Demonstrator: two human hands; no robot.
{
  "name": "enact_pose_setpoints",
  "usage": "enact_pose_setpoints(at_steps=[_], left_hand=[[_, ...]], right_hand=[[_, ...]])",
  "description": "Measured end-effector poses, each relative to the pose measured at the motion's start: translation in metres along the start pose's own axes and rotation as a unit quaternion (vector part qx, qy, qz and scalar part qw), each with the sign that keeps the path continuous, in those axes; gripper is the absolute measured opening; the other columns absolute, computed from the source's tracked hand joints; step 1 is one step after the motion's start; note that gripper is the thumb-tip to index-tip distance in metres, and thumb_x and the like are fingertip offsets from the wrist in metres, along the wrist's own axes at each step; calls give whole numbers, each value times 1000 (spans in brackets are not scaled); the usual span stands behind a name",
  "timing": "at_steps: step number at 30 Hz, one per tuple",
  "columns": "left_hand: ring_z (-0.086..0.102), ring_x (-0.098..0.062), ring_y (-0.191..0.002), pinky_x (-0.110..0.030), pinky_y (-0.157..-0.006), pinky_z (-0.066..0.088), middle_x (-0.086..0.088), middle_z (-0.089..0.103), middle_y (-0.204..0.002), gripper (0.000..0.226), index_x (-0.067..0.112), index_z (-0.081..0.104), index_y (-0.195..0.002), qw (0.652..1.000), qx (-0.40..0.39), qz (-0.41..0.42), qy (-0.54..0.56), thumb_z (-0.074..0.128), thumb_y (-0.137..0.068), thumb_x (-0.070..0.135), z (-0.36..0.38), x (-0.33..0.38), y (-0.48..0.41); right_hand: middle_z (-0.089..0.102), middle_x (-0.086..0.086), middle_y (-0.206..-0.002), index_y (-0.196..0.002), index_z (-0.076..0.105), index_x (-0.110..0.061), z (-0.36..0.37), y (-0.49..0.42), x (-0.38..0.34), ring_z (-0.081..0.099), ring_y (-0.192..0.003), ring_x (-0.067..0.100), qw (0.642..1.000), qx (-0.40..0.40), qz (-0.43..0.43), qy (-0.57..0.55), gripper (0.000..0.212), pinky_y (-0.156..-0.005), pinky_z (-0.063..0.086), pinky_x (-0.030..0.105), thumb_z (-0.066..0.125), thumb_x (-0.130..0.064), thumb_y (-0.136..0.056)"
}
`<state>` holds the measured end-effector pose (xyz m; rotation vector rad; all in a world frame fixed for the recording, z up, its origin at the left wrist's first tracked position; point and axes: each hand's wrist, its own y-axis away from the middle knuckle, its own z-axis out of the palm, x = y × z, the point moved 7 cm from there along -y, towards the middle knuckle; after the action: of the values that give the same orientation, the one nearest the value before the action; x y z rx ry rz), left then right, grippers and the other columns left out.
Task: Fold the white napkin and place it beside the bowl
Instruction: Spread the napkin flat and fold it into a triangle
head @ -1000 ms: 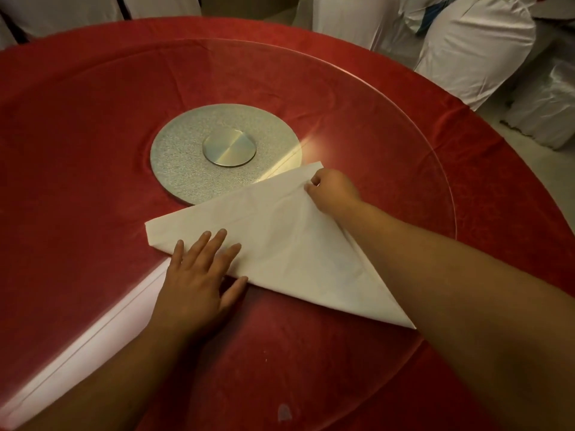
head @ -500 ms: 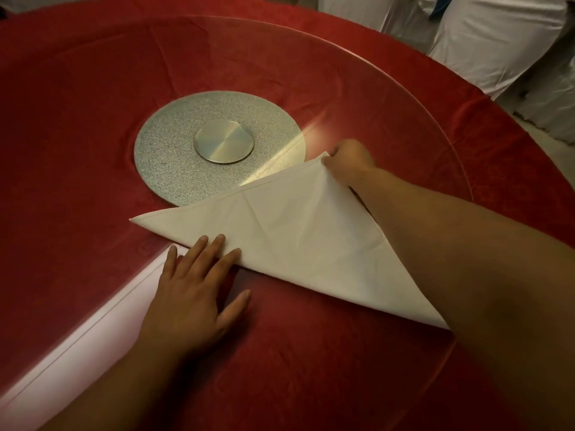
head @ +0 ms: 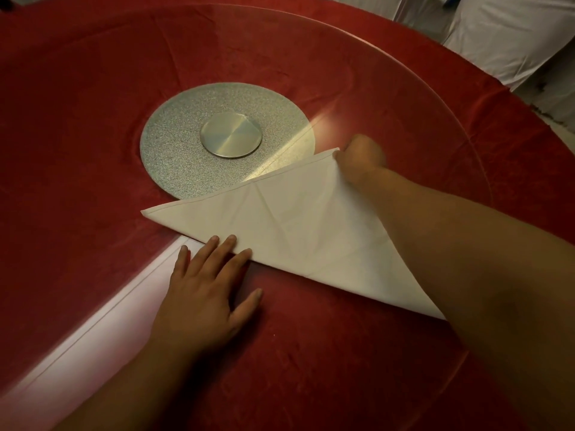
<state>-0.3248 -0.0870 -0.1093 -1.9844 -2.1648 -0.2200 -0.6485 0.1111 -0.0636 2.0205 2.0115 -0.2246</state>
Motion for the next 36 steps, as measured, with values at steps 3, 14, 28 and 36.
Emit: enact_pose_setpoints(at_steps=[3,14,28,36], left_hand=[[22,-18,-155,-55,-125,9,6,36,-164,69,37,44,-151,1000,4,-7,-7,40,-93,73,-1,1,1],[21,-18,-155,-54,-126,8,2,34,-165,65,34,42,-152,998,23,-60,6,36,-96,68,-8,-3,2],[-3,-16,-158,-64,-121,0,7,0,-173,86,38,11,-162,989,-57,-120,-67,5,-88,83,-25,-80,-36],[-8,-13,-158,-63,-122,-1,6,-7,-173,87,26,3,-164,984,-85,-145,-52,4,-92,75,-29,-88,-29]], right_hand=[[66,16,-123,-119,65,-9,6,5,-7,62,-115,38,1000,23,-18,8,36,-87,51,38,63,-36,-96],[38,14,-159,-155,35,-9,43,144,-53,27,-150,34,971,66,-221,-57,62,-122,20,50,47,-39,-102],[0,6,-170,-162,7,-19,64,169,-6,-4,-156,28,980,-37,-179,79,79,-125,-4,53,18,-63,-98],[-1,5,-170,-162,5,-19,27,169,115,-3,-156,28,990,-14,-83,116,79,-125,-3,51,14,-65,-98]])
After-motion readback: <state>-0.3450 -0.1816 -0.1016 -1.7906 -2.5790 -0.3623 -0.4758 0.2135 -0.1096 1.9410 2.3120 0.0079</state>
